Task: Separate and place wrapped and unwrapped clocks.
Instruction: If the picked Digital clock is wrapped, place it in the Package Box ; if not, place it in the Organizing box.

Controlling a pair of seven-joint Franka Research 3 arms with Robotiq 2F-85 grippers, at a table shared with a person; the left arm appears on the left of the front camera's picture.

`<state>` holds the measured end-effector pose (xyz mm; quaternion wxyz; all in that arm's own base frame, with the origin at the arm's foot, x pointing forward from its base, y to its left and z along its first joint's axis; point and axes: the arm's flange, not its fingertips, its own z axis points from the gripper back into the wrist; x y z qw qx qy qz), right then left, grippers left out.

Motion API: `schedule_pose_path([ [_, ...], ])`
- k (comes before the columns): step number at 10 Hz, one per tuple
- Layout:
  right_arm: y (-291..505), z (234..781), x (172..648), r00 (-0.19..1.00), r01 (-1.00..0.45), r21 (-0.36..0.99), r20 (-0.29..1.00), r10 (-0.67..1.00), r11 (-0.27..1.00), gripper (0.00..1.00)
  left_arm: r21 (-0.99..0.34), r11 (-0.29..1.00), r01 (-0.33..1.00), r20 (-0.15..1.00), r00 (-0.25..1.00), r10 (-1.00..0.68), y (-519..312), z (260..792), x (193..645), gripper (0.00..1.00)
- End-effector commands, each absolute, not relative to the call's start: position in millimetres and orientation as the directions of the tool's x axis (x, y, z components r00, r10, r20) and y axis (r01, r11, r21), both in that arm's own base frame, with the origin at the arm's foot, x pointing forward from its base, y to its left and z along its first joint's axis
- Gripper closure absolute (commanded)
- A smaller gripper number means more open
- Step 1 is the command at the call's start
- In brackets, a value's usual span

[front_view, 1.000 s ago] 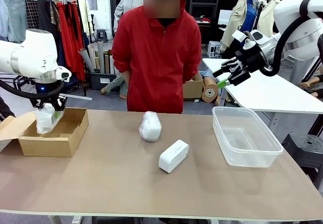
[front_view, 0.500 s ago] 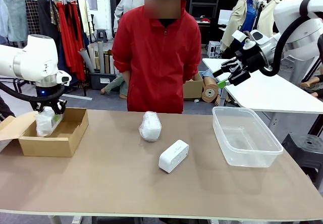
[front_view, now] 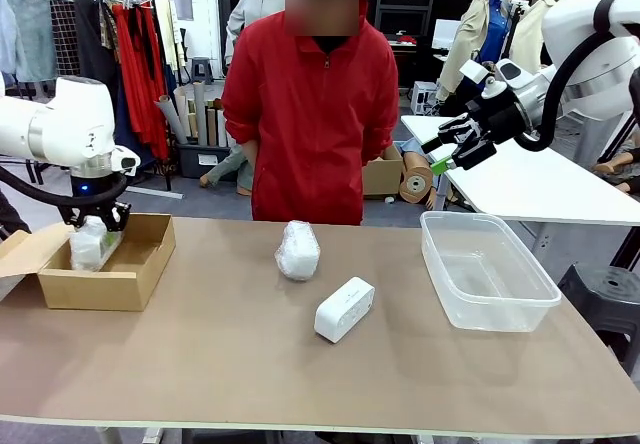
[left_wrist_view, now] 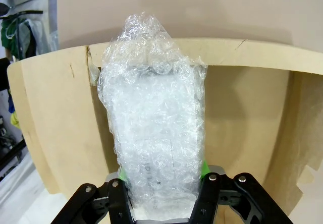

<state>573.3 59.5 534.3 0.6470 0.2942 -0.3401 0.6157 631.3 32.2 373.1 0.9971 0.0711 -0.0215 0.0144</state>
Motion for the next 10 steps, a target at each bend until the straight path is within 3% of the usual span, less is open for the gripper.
schedule_pose_path([
  [1,59.7,536.5,573.3,0.008,-0.997,-0.041,0.803,0.597,0.068,0.00,0.153,0.988,-0.026,0.047,0.999,0.019,37.4,377.6,635.4,1.00],
  [7,59.7,536.5,573.3,0.008,-0.997,-0.041,0.803,0.597,0.068,0.00,0.173,0.985,-0.026,0.033,0.999,0.020,36.6,371.6,636.6,1.00],
  [8,59.7,536.5,573.3,0.008,-0.997,-0.041,0.803,0.597,0.068,0.00,0.175,0.984,-0.018,0.034,0.999,0.012,36.7,371.1,637.7,0.94],
  [10,59.7,536.5,573.3,0.008,-0.997,-0.041,0.803,0.597,0.068,0.00,0.176,0.984,-0.019,0.027,1.000,0.015,35.6,370.6,636.8,0.59],
])
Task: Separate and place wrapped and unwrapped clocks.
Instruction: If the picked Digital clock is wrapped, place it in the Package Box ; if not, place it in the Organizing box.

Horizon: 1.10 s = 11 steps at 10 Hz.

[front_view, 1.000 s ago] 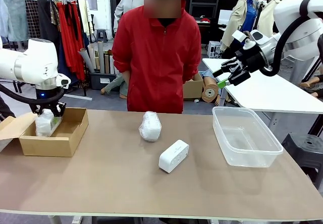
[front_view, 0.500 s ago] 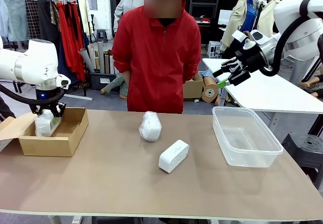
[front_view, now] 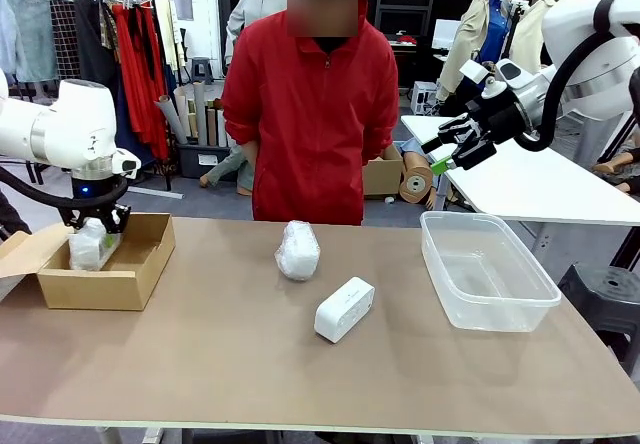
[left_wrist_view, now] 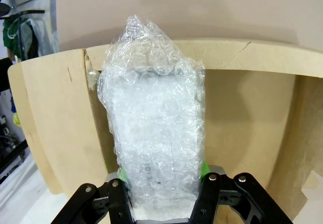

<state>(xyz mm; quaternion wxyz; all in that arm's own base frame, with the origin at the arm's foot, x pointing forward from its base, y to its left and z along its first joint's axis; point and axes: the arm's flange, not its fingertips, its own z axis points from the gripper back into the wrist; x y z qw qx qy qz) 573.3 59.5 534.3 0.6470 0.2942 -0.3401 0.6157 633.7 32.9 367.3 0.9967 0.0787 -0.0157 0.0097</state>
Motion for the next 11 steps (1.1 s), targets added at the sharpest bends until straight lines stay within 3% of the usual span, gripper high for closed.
schedule_pose_path([
  [1,59.7,536.5,573.3,0.008,-0.997,-0.041,0.803,0.597,0.068,0.00,0.177,0.984,-0.019,0.026,1.000,0.014,36.3,371.4,637.1,0.40],
  [3,59.7,536.5,573.3,0.008,-0.997,-0.041,0.803,0.597,0.068,0.00,0.178,0.984,-0.016,0.027,1.000,0.011,36.3,371.2,637.0,0.02],
  [11,59.7,536.5,573.3,0.008,-0.997,-0.041,0.803,0.597,0.068,0.00,0.181,0.983,-0.015,0.063,0.998,0.004,26.3,401.4,628.8,0.00],
])
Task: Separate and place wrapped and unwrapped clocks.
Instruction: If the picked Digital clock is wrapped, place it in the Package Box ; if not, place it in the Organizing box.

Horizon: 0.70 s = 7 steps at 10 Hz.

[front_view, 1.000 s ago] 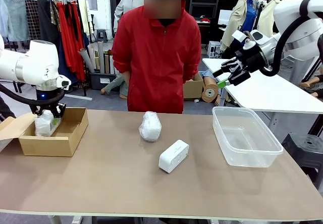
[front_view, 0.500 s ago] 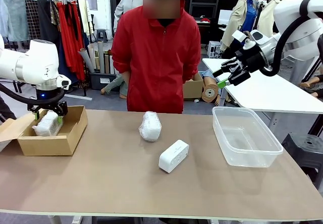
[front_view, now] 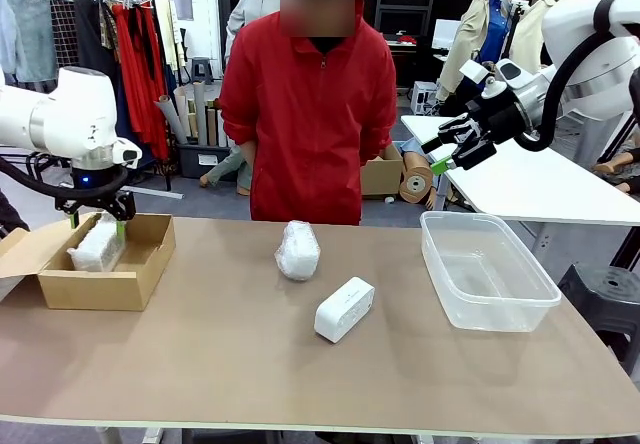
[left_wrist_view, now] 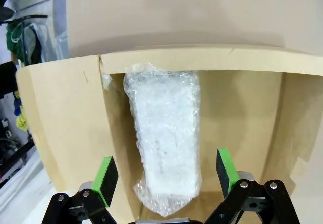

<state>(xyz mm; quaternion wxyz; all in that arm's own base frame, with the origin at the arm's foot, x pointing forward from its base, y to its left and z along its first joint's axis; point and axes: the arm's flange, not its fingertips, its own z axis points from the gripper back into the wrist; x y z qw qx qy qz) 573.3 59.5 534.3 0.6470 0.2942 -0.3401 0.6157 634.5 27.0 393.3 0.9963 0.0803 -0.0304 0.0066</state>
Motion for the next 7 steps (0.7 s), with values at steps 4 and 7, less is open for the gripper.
schedule_pose_path([
  [4,59.7,536.5,573.3,0.008,-0.997,-0.041,0.803,0.597,0.068,0.00,0.142,0.990,0.020,0.087,0.996,-0.033,15.5,428.2,616.2,0.00],
  [7,59.7,536.5,573.3,0.008,-0.997,-0.041,0.803,0.597,0.068,0.00,0.135,0.990,0.032,0.089,0.995,-0.044,11.9,435.1,610.6,0.00],
])
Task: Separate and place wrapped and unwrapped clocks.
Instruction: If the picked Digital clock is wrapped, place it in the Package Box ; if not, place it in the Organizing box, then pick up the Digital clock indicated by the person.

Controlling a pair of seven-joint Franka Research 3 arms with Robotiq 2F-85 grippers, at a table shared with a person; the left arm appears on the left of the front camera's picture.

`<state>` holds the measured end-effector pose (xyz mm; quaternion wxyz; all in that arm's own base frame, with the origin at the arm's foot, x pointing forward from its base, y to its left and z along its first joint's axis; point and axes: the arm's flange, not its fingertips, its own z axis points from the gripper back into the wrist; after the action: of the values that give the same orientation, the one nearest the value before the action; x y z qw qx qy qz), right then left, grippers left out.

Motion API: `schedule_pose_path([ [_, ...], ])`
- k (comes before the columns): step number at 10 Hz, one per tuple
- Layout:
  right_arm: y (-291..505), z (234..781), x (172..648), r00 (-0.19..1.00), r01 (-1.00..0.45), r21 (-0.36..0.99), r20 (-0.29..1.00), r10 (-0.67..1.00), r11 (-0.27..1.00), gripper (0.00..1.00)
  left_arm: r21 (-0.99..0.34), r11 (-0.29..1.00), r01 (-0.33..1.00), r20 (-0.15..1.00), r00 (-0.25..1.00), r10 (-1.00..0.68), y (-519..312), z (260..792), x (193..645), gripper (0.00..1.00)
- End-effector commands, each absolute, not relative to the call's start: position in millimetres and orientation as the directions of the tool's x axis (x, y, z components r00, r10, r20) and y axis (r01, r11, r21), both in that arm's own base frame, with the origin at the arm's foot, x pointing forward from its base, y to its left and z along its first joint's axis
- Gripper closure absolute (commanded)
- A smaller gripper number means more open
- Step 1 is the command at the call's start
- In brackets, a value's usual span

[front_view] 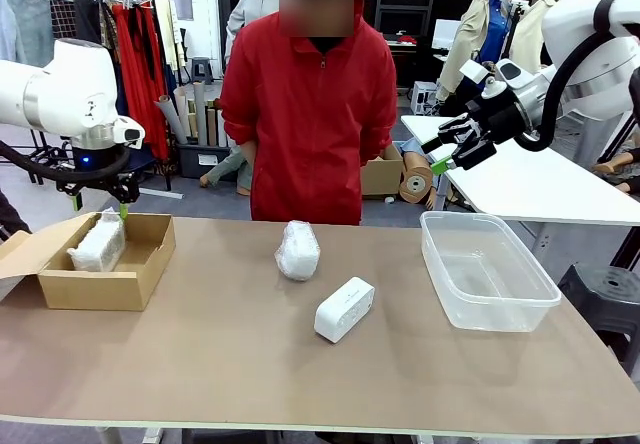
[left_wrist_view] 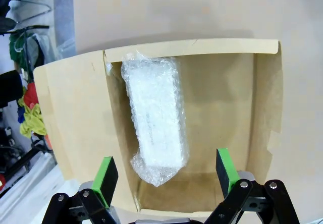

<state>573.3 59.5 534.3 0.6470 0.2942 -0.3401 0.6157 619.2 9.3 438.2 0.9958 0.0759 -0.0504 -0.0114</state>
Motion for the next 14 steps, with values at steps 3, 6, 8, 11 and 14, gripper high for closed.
schedule_pose_path([
  [3,59.7,536.5,573.3,0.008,-0.997,-0.041,0.803,0.597,0.068,0.00,0.153,0.988,0.011,0.100,0.995,-0.026,10.3,437.0,621.4,0.00],
  [6,59.7,536.5,573.3,0.008,-0.997,-0.041,0.803,0.597,0.068,0.00,0.153,0.988,0.011,0.100,0.995,-0.026,10.3,437.0,621.4,0.00],
  [8,59.7,536.5,573.3,0.008,-0.997,-0.041,0.803,0.597,0.068,0.00,0.153,0.988,0.011,0.100,0.995,-0.026,10.3,437.0,621.4,0.00],
  [11,59.7,536.5,573.3,0.008,-0.997,-0.041,0.803,0.597,0.068,0.00,0.153,0.988,0.011,0.100,0.995,-0.026,10.3,437.0,621.4,0.00],
  [14,59.7,536.5,573.3,0.008,-0.997,-0.041,0.803,0.597,0.068,0.00,0.113,0.984,0.139,0.043,0.989,-0.145,5.6,444.4,609.1,0.00],
])
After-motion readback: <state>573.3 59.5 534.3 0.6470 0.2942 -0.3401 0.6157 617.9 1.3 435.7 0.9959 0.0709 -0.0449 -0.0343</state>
